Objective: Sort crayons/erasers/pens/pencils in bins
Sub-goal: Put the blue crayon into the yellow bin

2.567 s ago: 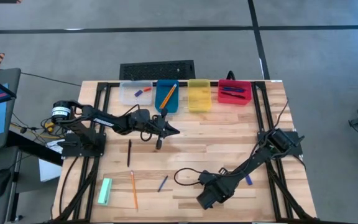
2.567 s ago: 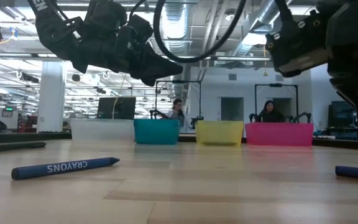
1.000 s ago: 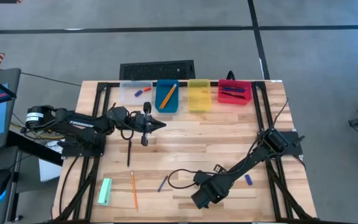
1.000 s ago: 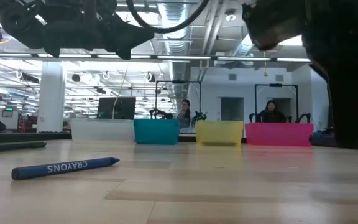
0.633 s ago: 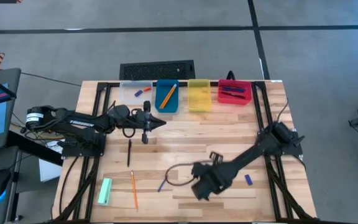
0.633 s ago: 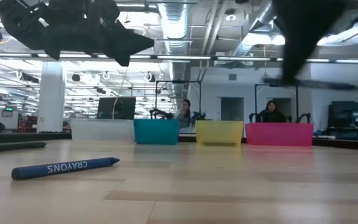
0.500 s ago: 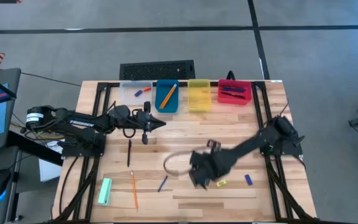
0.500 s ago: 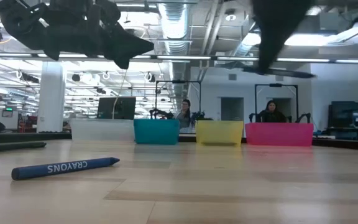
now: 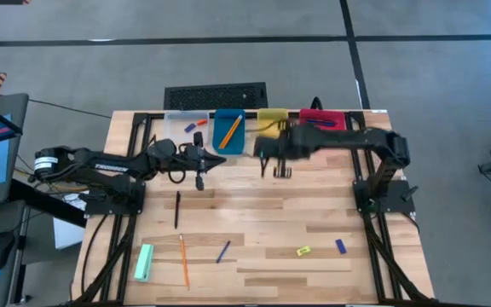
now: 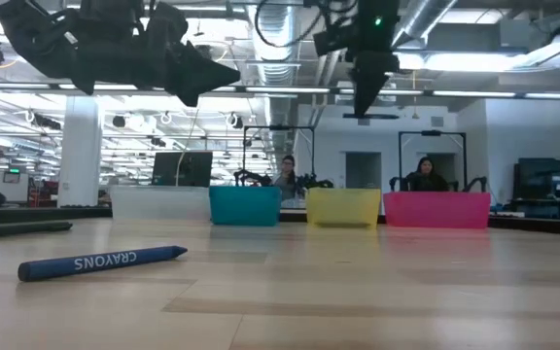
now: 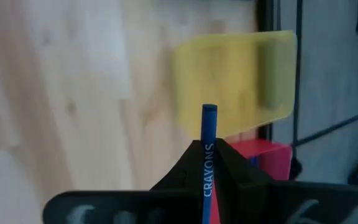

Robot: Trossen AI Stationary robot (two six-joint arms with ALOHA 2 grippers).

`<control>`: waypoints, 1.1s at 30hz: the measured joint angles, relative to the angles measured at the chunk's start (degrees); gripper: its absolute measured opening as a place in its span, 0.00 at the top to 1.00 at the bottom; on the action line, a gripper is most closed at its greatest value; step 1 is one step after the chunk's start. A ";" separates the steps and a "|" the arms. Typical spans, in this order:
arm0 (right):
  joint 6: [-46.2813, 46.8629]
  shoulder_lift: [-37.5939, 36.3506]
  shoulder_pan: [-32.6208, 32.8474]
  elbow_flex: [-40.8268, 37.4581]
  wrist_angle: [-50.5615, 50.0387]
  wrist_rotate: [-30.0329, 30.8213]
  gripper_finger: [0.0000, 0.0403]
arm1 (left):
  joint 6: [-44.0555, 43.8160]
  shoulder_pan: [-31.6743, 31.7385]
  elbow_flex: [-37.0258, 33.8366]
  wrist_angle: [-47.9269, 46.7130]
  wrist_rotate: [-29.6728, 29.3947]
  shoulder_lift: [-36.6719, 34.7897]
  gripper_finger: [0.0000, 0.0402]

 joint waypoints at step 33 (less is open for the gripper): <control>-34.64 13.78 -33.86 -7.56 32.16 -36.61 0.94 | 2.68 9.78 0.00 1.58 -0.07 -0.30 1.00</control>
